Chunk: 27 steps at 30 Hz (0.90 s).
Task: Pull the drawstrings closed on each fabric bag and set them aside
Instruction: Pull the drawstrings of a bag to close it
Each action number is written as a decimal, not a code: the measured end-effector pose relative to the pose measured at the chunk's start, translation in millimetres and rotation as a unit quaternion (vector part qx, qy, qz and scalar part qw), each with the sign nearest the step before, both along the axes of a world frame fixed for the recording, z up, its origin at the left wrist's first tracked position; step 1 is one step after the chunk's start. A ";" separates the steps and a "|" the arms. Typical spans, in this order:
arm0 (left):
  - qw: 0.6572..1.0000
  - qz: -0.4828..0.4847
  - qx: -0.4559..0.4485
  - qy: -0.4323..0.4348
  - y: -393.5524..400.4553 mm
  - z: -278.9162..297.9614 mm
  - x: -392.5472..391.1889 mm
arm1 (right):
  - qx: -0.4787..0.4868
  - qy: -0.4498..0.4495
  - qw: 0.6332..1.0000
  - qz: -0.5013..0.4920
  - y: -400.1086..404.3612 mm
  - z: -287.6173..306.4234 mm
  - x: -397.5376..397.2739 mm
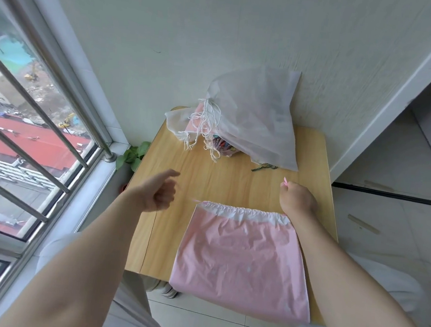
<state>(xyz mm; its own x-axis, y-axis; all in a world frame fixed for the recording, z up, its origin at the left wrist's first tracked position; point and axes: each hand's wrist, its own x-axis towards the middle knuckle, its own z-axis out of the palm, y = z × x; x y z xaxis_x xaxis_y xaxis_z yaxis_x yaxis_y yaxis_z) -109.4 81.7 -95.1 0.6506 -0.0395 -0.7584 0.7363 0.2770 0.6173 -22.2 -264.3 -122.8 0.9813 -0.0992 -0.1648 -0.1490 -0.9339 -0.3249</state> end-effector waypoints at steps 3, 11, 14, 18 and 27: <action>0.964 0.217 -0.124 -0.092 -4.8 3.5 7.2 | 0.044 0.012 0.999 -0.003 0.1 -1.3 -5.0; 0.880 0.396 -0.209 -0.155 -30.3 1.0 18.1 | 0.151 0.154 0.974 0.065 18.2 8.0 -13.1; 0.949 0.289 0.006 -0.128 -28.7 -1.5 14.0 | 0.121 0.155 0.977 0.088 21.5 10.8 -13.2; 0.897 0.098 0.398 -0.167 -19.6 -13.4 8.3 | 0.024 0.072 0.992 0.099 14.0 17.0 -11.6; 0.722 -0.192 0.653 -0.124 -40.7 -14.2 4.9 | 0.264 0.124 0.956 -0.019 18.2 20.9 1.1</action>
<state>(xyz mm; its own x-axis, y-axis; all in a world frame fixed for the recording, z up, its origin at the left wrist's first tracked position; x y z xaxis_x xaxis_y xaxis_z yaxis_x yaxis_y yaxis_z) -104.4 41.0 -109.3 0.9041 0.3902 -0.1742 0.4259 -0.8562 0.2926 -21.1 -246.0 -101.9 0.9033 0.0272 -0.4281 -0.3128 -0.6413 -0.7007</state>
